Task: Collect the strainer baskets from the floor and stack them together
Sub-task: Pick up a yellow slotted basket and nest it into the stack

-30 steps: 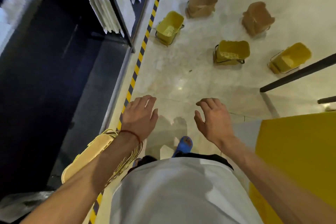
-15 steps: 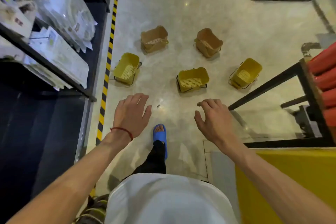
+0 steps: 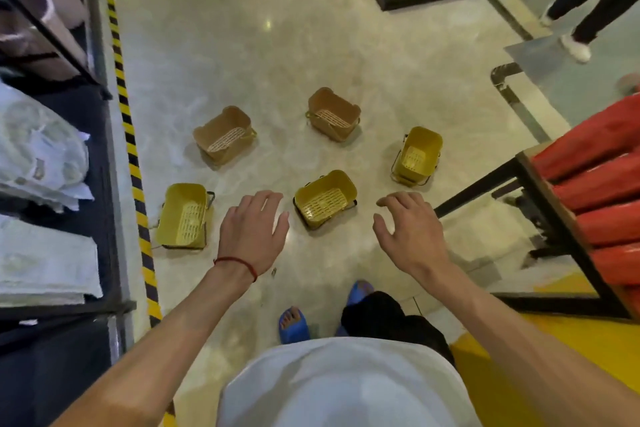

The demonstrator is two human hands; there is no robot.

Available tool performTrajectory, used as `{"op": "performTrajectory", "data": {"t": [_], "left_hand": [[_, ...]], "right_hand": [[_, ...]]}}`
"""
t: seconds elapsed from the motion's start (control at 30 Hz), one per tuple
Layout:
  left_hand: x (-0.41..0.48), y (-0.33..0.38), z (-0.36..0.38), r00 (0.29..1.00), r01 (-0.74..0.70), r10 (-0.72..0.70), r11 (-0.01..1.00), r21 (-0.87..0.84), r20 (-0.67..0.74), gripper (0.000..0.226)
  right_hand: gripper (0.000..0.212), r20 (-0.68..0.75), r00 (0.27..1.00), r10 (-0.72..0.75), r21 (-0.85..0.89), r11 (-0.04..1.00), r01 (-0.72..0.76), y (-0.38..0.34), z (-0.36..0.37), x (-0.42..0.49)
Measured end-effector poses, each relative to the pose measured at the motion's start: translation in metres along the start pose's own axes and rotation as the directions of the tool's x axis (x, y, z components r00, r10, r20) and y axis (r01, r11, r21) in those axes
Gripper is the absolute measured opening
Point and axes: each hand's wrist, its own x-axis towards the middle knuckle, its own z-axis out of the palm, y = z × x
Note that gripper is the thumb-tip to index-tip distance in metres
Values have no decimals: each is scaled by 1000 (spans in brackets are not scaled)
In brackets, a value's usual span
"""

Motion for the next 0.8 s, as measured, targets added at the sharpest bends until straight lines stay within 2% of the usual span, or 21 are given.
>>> {"op": "performTrajectory", "data": {"t": [0.23,0.37,0.6,0.8], "left_hand": [[93,2,41,995,75,-77,997,22,68,35],[143,18,72,979,177,-179,984,28,94,40],[199,34,131,922,375,-373,927,0,106,38],[225,25,189,860,494,-490,869,8,142,37]], "right_hand": [[25,40,999,-24,31,999,22,43,31,102],[26,129,988,-90,34,996,87,80,61,170],[27,283,951,-127,98,990,103,134,106,264],[27,360,926,-114,127,989,72,158,173,297]]}}
